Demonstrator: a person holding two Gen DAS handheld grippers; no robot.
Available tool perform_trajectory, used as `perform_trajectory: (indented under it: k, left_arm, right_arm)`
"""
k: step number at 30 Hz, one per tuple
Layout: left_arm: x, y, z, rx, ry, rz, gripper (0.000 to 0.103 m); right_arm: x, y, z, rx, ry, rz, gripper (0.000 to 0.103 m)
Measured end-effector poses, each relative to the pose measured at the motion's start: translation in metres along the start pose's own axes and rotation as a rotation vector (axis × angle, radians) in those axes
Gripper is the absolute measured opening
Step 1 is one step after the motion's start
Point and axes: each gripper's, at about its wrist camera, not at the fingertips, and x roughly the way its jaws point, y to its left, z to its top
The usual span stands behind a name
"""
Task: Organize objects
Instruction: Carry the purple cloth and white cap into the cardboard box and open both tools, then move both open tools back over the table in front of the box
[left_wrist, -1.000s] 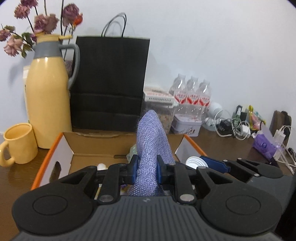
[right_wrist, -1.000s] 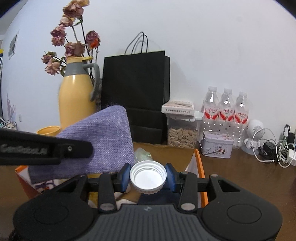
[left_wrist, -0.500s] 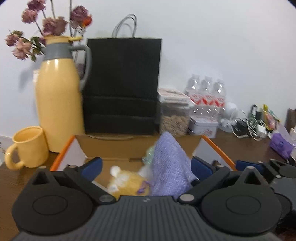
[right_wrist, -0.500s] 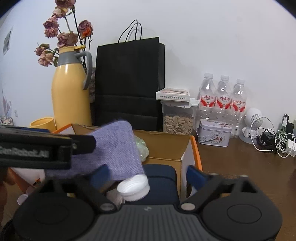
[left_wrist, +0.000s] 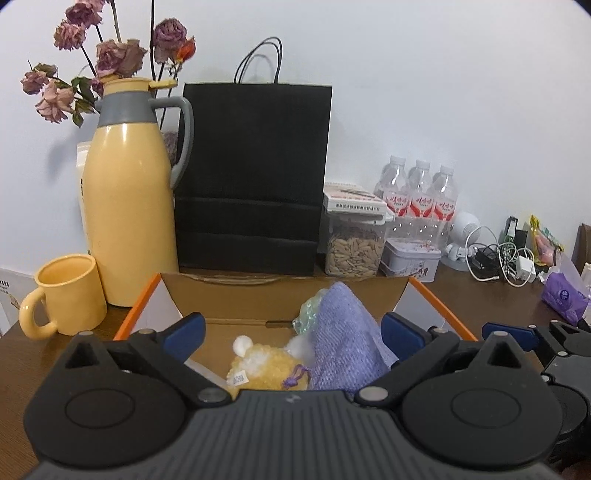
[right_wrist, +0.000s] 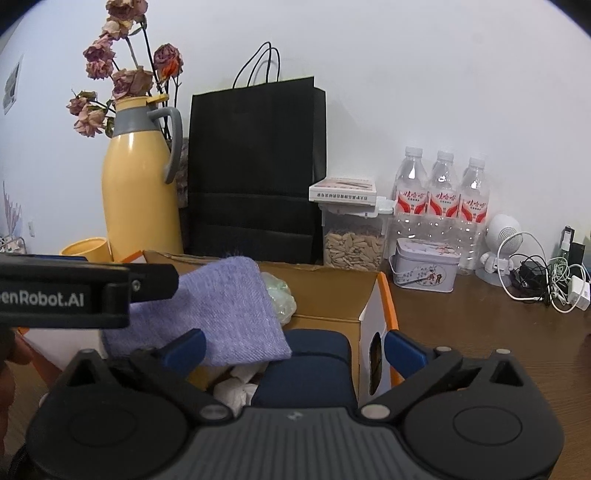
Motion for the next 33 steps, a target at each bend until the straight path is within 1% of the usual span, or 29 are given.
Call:
perform_trajectory:
  k: [7,10,16,24,28,33]
  left_arm:
    - [-0.031,0.007,0.008,-0.018,-0.05,-0.004,0.103]
    - [-0.046,0.011,0.005,-0.019,-0.047,-0.01,0.103]
    - [-0.075,0.021,-0.01,-0.009,-0.028,0.012,0.103]
    - [-0.109,0.037,-0.039,0.024,0.054,0.038,0.103]
    - [-0.117,0.041,-0.055,0.019,0.143,0.03,0.103]
    - [-0.124,0.04,-0.076,0.035,0.207,0.02,0.103]
  right_arm:
    - [-0.023,0.005,0.008,-0.015,-0.039,0.002,0.103]
    - [-0.037,0.007,0.009,-0.023,-0.063,0.004,0.103]
    - [-0.062,0.012,-0.001,-0.032,-0.063,0.024,0.103]
    - [-0.097,0.015,-0.028,-0.029,-0.041,0.036,0.103]
    - [-0.109,0.018,-0.046,-0.031,-0.016,0.035,0.103]
    - [-0.114,0.017,-0.069,-0.029,0.032,0.024,0.103]
